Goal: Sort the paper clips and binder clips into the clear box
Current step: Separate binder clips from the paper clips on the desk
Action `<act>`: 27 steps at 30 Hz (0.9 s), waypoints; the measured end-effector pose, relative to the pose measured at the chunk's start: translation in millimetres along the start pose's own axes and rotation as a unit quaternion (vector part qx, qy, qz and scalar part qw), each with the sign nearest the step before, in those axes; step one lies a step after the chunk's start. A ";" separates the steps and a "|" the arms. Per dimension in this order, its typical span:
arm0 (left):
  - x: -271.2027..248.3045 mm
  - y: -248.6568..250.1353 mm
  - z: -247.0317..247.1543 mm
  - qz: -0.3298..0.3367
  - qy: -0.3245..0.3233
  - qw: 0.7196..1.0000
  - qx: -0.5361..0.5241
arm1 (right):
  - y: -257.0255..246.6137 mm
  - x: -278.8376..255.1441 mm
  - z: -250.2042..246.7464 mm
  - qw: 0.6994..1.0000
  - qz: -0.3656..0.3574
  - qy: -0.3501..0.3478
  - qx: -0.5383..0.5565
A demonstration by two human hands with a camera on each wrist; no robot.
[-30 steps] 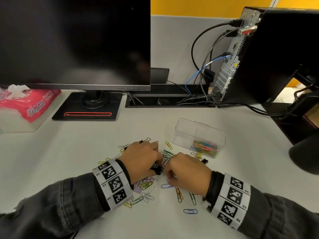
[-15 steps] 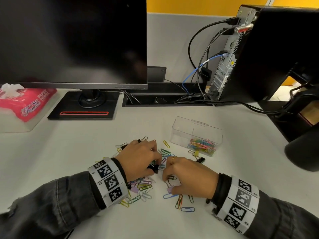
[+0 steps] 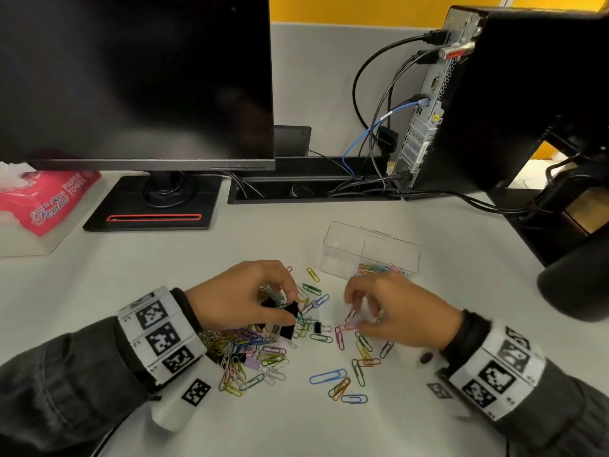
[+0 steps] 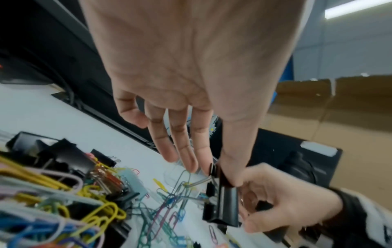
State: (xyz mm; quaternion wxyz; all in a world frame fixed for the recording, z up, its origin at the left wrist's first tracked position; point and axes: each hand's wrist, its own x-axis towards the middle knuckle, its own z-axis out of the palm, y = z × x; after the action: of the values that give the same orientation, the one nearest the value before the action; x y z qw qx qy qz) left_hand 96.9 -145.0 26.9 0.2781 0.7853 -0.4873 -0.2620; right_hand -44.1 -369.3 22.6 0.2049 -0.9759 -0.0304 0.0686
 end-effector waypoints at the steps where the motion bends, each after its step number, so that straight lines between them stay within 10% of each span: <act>1: -0.6 0.1 -2.6 -0.007 0.004 1.000 -0.015 | 8.0 -1.9 -3.6 1.000 0.021 0.008 -0.016; 16: -0.6 -5.7 -13.2 -0.057 -0.043 0.977 -0.202 | 19.5 -9.0 -7.3 0.976 0.146 0.026 -0.160; 27: 33.5 41.9 16.0 -0.039 0.049 0.948 -0.312 | -36.8 -9.6 -19.2 0.981 0.027 0.170 0.094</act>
State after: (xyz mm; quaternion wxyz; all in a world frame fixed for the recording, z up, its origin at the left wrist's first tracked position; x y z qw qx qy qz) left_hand 73.0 -193.9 39.9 0.5223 0.6896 -0.3364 -0.3722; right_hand -51.9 -344.2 56.0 0.2958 -0.9502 0.0381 -0.0901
